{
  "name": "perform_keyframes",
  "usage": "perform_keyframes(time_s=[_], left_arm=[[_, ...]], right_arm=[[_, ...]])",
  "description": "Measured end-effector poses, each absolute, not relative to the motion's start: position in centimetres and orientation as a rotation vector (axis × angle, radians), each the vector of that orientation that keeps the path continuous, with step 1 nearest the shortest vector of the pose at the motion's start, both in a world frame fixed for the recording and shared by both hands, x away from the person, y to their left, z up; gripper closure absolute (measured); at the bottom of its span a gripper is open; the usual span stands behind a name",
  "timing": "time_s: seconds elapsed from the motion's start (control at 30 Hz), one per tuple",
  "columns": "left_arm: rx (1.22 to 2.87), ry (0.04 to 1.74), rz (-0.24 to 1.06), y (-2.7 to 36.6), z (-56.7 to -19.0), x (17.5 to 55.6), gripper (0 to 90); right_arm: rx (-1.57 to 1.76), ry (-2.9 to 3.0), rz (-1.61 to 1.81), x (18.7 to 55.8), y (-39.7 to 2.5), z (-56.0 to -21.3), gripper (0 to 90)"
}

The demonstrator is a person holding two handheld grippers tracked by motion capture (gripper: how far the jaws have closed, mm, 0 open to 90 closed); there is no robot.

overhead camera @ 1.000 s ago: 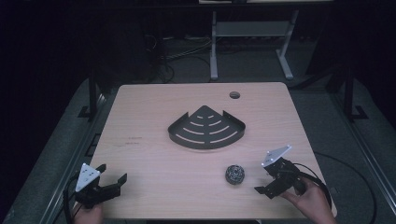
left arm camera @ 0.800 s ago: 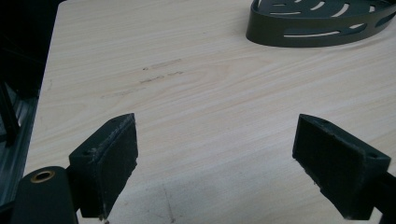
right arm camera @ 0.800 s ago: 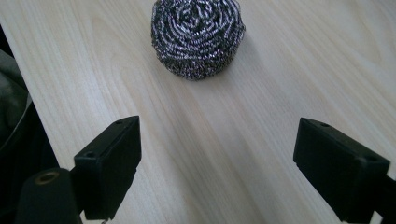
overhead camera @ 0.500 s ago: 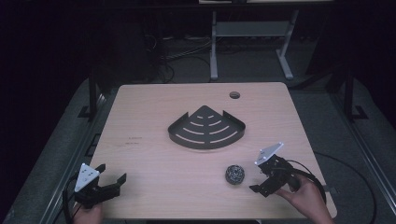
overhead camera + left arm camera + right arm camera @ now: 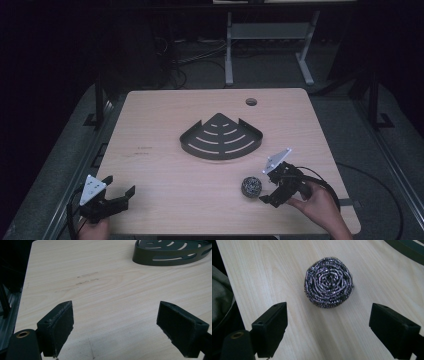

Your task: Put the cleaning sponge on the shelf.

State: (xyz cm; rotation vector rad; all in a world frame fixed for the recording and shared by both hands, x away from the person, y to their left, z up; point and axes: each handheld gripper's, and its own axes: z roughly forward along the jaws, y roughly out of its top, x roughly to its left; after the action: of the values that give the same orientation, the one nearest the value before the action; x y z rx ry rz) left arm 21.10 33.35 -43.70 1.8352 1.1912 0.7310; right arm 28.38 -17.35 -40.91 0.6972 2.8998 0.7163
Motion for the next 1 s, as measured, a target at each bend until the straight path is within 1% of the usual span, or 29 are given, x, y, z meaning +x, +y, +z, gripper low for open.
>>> perform_keyframes(time_s=[0.5,1.0], left_arm=[[1.826,1.196,0.732,33.4,-43.6,21.0,13.4],[1.825,1.193,0.73,33.5,-43.6,21.0,13.4]], right_arm=[[0.64,2.96,0.684,30.0,-14.8,-41.2,14.7],[0.646,3.006,0.657,31.3,-13.5,-42.3,14.7]])
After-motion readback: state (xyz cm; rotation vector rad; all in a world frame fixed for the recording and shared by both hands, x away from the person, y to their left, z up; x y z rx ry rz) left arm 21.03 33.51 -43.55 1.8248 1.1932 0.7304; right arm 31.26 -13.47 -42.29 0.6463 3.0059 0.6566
